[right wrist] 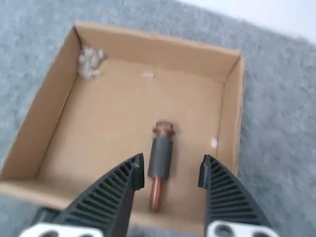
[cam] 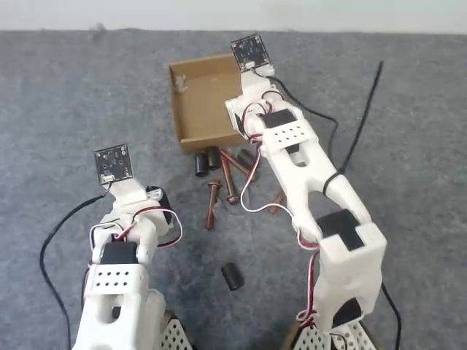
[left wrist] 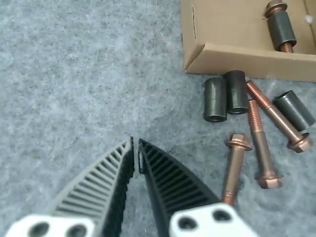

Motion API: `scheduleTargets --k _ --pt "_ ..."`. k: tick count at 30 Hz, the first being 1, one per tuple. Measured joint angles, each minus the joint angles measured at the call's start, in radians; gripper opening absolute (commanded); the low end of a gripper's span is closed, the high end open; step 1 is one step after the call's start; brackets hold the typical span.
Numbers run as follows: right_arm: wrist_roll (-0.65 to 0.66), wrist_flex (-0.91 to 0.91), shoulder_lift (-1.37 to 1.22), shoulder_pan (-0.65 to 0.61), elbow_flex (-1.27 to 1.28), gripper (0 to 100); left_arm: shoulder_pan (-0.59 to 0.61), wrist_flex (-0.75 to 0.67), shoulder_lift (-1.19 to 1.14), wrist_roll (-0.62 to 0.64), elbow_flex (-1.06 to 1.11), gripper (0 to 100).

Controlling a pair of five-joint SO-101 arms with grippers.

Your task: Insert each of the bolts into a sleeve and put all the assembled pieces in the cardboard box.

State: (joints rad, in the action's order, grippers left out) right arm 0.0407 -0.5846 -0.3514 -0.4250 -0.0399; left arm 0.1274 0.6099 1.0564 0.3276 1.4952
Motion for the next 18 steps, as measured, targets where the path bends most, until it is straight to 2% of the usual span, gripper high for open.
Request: scheduleTargets --k 3,9,18 --pt "0.052 -0.072 0.054 0.0 0.02 17.7 0.0 0.0 0.0 0.0 0.0 1" --pt "0.336 -0.1 0.084 -0.048 0.071 17.7 0.0 0.0 0.0 -0.041 0.0 1" --pt "0.626 -0.089 0.029 -0.06 0.071 17.7 0.0 0.0 0.0 -0.055 0.0 1"
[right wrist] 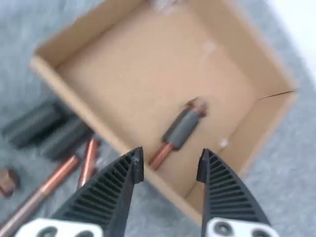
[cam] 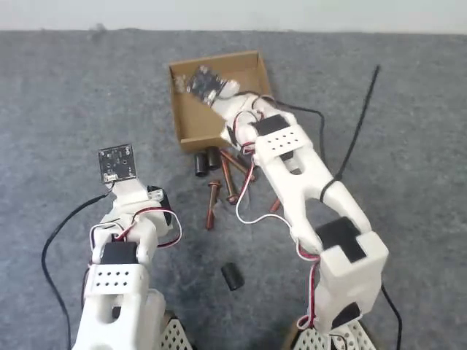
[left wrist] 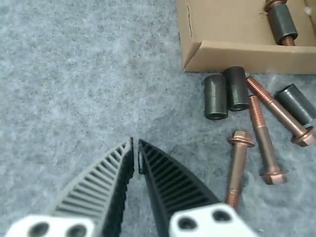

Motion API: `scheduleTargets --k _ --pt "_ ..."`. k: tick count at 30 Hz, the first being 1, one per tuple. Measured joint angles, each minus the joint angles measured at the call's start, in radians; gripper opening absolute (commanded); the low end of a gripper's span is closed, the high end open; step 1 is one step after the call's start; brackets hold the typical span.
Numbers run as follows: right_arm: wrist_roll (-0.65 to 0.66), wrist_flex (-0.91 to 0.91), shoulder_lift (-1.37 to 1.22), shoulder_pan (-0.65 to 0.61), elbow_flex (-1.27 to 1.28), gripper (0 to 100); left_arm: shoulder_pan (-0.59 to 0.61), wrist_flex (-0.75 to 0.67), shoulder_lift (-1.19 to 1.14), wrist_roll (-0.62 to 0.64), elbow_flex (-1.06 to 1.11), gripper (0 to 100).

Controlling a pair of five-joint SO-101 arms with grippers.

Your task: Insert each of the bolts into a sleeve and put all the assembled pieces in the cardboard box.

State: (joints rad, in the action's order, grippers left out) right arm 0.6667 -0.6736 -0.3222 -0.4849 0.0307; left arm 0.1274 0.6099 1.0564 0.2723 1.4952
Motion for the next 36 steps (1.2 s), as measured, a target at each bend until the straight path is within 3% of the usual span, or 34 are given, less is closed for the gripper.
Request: scheduleTargets --k 10,20,25,36 --pt "0.173 -0.075 -0.017 -0.04 0.0 17.7 0.0 0.0 0.0 0.0 0.0 1" --pt "0.181 -0.072 -0.18 -0.035 -0.084 17.3 0.0 0.0 0.0 0.0 0.0 1" --pt "0.181 -0.069 -0.193 -0.032 -0.106 0.0 0.0 0.0 0.0 0.0 0.0 1" --pt "0.181 -0.137 -0.143 -0.031 -0.069 0.6 0.0 -0.002 0.0 0.0 0.0 1"
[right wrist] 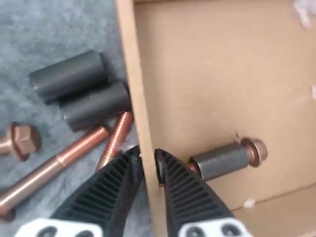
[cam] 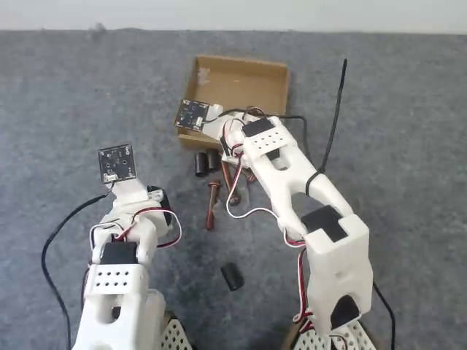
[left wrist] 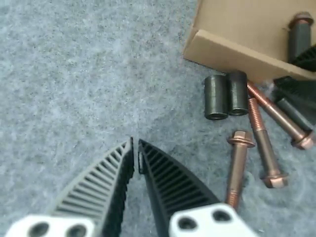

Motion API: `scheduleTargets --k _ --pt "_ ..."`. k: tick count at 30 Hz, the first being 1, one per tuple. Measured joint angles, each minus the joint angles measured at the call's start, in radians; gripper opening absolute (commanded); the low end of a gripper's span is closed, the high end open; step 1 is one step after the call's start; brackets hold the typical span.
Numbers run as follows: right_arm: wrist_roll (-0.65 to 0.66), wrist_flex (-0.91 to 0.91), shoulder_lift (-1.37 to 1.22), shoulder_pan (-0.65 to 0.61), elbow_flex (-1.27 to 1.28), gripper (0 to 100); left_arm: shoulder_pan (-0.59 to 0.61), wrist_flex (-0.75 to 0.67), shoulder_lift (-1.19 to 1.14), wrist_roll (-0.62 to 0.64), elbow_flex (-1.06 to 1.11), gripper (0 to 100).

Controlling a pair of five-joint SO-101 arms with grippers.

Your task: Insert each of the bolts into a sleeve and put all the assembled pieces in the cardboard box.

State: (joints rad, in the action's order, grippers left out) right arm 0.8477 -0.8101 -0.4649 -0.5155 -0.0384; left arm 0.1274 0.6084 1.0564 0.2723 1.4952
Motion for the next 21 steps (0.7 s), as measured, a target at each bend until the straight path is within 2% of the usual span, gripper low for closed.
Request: scheduleTargets --k 6,14,21 --pt "0.003 0.029 0.094 -0.002 0.143 0.6 0.0 0.0 0.0 0.0 0.0 1" --pt "0.101 0.092 0.259 -0.048 0.374 0.6 0.0 0.0 0.0 0.0 0.0 1" --pt "0.121 0.094 0.33 -0.06 0.436 0.6 0.0 0.0 0.0 0.0 0.0 1"
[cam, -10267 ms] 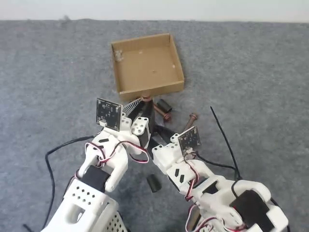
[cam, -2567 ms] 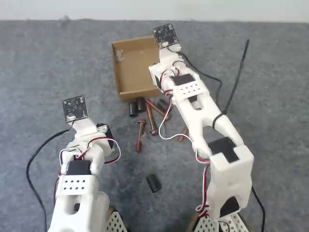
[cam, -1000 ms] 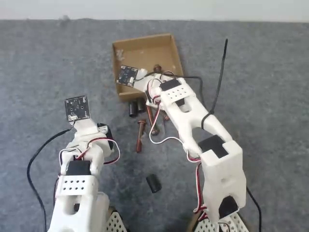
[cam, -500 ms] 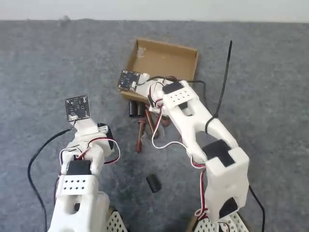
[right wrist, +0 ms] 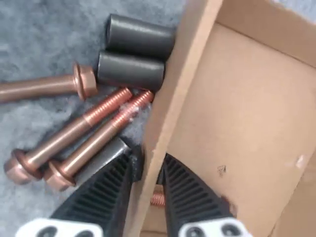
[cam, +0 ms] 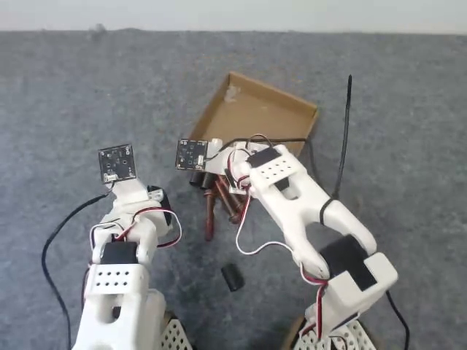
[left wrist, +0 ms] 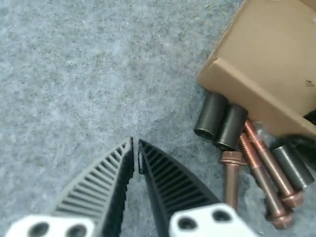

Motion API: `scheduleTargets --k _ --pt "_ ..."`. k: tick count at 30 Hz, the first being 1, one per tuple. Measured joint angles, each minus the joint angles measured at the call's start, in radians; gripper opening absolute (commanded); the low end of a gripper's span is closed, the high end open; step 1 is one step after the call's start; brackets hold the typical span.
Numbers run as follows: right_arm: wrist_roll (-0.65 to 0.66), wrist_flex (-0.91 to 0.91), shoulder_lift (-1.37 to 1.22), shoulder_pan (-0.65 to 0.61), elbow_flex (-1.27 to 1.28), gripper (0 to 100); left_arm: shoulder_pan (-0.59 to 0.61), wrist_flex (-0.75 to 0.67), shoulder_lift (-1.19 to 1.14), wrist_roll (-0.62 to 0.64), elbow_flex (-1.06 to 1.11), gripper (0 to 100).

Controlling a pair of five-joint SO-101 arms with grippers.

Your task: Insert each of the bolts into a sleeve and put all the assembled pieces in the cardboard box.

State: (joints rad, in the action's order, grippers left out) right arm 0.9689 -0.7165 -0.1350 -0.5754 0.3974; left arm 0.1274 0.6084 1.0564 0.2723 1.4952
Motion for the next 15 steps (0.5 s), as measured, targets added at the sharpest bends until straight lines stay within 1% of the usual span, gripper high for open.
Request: scheduleTargets --k 3,7,9,11,15 --pt "-0.028 0.029 0.0 -0.002 0.008 1.8 0.0 0.0 0.0 0.0 0.0 1" --pt "-0.109 0.043 0.023 0.002 0.009 14.4 -0.002 0.0 0.0 0.0 0.0 1" --pt "-0.149 0.043 0.063 0.009 0.008 17.9 0.0 0.0 0.0 0.0 0.0 1" --pt "-0.183 0.044 0.107 0.021 0.008 15.4 0.002 0.0 0.0 0.0 0.0 1" --pt "-0.269 0.025 0.209 0.058 0.008 7.3 -0.002 0.0 0.0 0.0 0.0 1"
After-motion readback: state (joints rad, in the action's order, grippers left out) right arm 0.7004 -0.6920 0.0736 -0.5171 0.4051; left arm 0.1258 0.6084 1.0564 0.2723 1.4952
